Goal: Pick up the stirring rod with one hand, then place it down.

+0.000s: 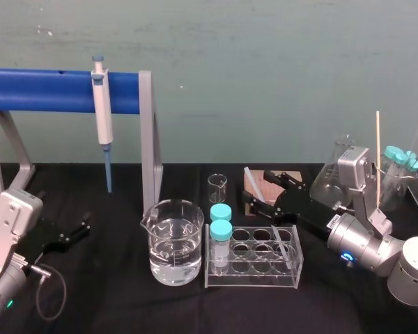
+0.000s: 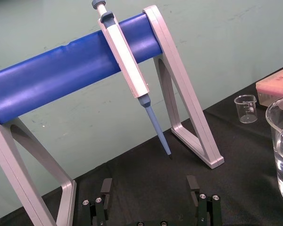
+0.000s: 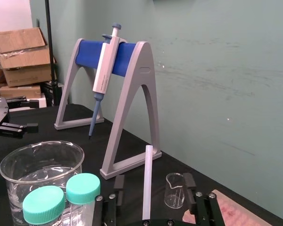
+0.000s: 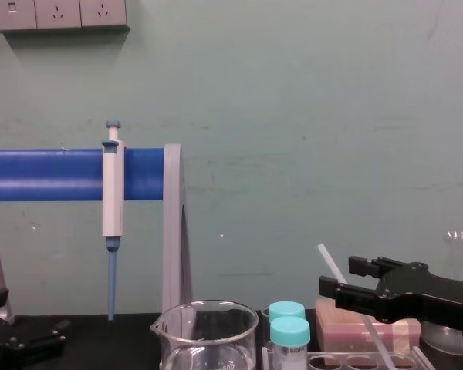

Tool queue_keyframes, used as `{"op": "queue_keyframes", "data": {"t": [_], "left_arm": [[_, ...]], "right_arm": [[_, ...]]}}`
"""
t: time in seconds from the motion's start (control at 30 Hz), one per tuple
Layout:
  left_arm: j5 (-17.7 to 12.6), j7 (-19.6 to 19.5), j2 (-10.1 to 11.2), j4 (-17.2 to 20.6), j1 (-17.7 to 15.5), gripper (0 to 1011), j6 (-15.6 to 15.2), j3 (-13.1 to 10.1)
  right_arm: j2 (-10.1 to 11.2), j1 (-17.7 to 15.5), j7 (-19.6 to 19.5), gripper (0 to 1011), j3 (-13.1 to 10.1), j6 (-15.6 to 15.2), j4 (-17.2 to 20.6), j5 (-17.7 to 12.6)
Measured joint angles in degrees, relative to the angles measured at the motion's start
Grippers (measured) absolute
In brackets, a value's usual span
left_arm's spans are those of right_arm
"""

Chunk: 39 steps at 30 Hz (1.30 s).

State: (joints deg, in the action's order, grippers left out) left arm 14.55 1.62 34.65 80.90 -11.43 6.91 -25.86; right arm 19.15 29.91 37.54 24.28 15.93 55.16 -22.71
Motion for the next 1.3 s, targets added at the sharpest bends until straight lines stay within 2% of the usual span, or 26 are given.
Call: {"op": "queue_keyframes", "data": {"t": [0.07, 0.13, 0.2, 0.27, 0.3, 0.37, 0.57, 0.6, 0.73, 0.77, 0.83, 1.3], "left_arm": [[0.0, 0.0, 0.0, 0.0, 0.0, 1000, 0.0, 0.0], [0.0, 0.0, 0.0, 0.0, 0.0, 1000, 0.0, 0.0], [0.0, 0.0, 0.0, 0.0, 0.0, 1000, 0.0, 0.0], [0.0, 0.0, 0.0, 0.0, 0.0, 1000, 0.0, 0.0], [0.0, 0.0, 0.0, 0.0, 0.0, 1000, 0.0, 0.0], [0.0, 0.0, 0.0, 0.0, 0.0, 1000, 0.0, 0.0], [0.0, 0.0, 0.0, 0.0, 0.0, 1000, 0.0, 0.0], [0.0, 0.0, 0.0, 0.0, 0.0, 1000, 0.0, 0.0], [0.0, 0.0, 0.0, 0.0, 0.0, 1000, 0.0, 0.0], [0.0, 0.0, 0.0, 0.0, 0.0, 1000, 0.0, 0.0], [0.0, 0.0, 0.0, 0.0, 0.0, 1000, 0.0, 0.0], [0.0, 0.0, 0.0, 0.0, 0.0, 1000, 0.0, 0.0]], "right_arm": [[0.0, 0.0, 0.0, 752, 0.0, 0.0, 0.0, 0.0], [0.0, 0.0, 0.0, 656, 0.0, 0.0, 0.0, 0.0], [0.0, 0.0, 0.0, 625, 0.0, 0.0, 0.0, 0.0], [0.0, 0.0, 0.0, 537, 0.0, 0.0, 0.0, 0.0], [0.0, 0.0, 0.0, 537, 0.0, 0.0, 0.0, 0.0], [0.0, 0.0, 0.0, 429, 0.0, 0.0, 0.0, 0.0], [0.0, 0.0, 0.0, 274, 0.0, 0.0, 0.0, 0.0], [0.0, 0.0, 0.0, 207, 0.0, 0.0, 0.0, 0.0], [0.0, 0.0, 0.0, 137, 0.0, 0.0, 0.0, 0.0], [0.0, 0.0, 0.0, 88, 0.0, 0.0, 0.0, 0.0], [0.0, 0.0, 0.0, 60, 0.0, 0.0, 0.0, 0.0], [0.0, -0.1, 0.0, 60, -0.1, 0.1, 0.1, 0.0]]}}
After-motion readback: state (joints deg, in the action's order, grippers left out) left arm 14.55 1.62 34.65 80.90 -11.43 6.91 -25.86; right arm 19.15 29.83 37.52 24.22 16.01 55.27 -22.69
